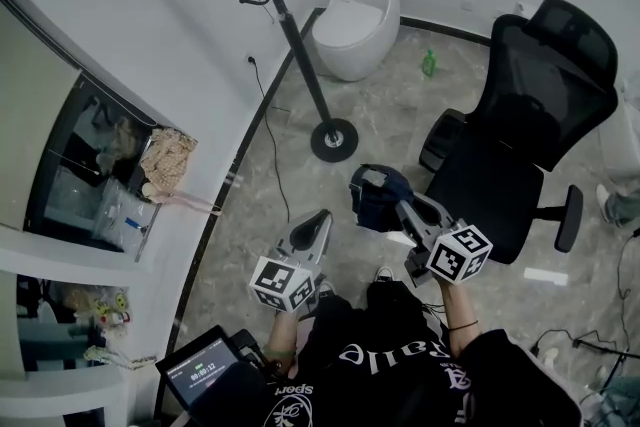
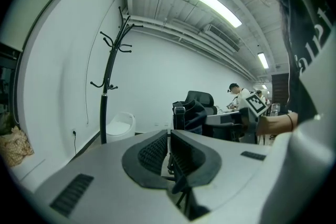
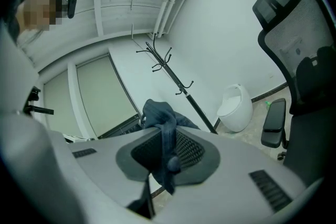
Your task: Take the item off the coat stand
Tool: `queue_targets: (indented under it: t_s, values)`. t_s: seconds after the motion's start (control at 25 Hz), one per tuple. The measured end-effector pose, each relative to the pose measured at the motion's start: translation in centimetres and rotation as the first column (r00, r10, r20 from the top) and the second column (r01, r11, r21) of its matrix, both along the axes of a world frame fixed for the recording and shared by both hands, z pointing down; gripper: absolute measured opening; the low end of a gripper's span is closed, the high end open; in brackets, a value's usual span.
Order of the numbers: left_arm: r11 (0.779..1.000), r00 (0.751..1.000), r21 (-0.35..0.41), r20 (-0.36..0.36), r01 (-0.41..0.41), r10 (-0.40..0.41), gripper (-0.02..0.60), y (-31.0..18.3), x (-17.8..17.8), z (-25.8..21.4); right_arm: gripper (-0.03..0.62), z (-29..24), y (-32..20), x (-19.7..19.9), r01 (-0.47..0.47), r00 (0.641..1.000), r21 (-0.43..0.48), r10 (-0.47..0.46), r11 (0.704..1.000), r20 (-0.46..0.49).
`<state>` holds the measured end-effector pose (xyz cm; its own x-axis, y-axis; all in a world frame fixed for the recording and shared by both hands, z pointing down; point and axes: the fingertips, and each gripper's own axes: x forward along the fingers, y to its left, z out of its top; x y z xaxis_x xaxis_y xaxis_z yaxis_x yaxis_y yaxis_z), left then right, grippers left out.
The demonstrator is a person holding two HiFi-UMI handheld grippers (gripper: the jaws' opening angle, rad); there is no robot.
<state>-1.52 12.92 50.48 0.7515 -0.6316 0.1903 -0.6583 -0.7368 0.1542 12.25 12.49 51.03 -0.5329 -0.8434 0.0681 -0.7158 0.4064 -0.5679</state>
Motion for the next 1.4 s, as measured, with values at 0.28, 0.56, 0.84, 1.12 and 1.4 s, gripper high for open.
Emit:
queue_targets:
  t_s: [0.28, 0.56, 0.84, 1.12, 1.4]
  values:
    - [1.000, 1.000, 0.028, 0.001, -0.009, 0.009, 0.006, -0.6, -4.4, -1.0, 0.066, -0.2, 0.3, -4.1, -0.020, 1.000, -0.002, 0.020, 1.000, 0.005]
    - [0.999, 0.999, 0.031, -0.021, -0.041, 0.042, 0.006, -0.4, -12.9, -1.1, 0.066, -0.4, 1.5, -13.0, -0.051, 0.999, -0.011, 0.050, 0.999, -0.008]
    - [0.996, 0.997, 0.049, -0.006, -0.075, 0.076, 0.006, -0.2, -12.8, -0.8, 0.066, 1.0, 2.2, -13.3, -0.077, 0.997, -0.028, 0.076, 0.997, -0.017]
    - [0.993, 0.994, 0.054, 0.004, -0.105, 0.105, 0.006, 0.6, -13.7, 0.2, 0.066, 2.4, 3.5, -15.3, -0.079, 0.997, -0.030, 0.078, 0.996, -0.018]
    - [0.987, 0.989, 0.059, -0.003, -0.149, 0.149, 0.006, 1.0, -12.0, 0.8, 0.064, 3.2, 4.2, -14.4, -0.099, 0.995, -0.039, 0.098, 0.994, -0.028]
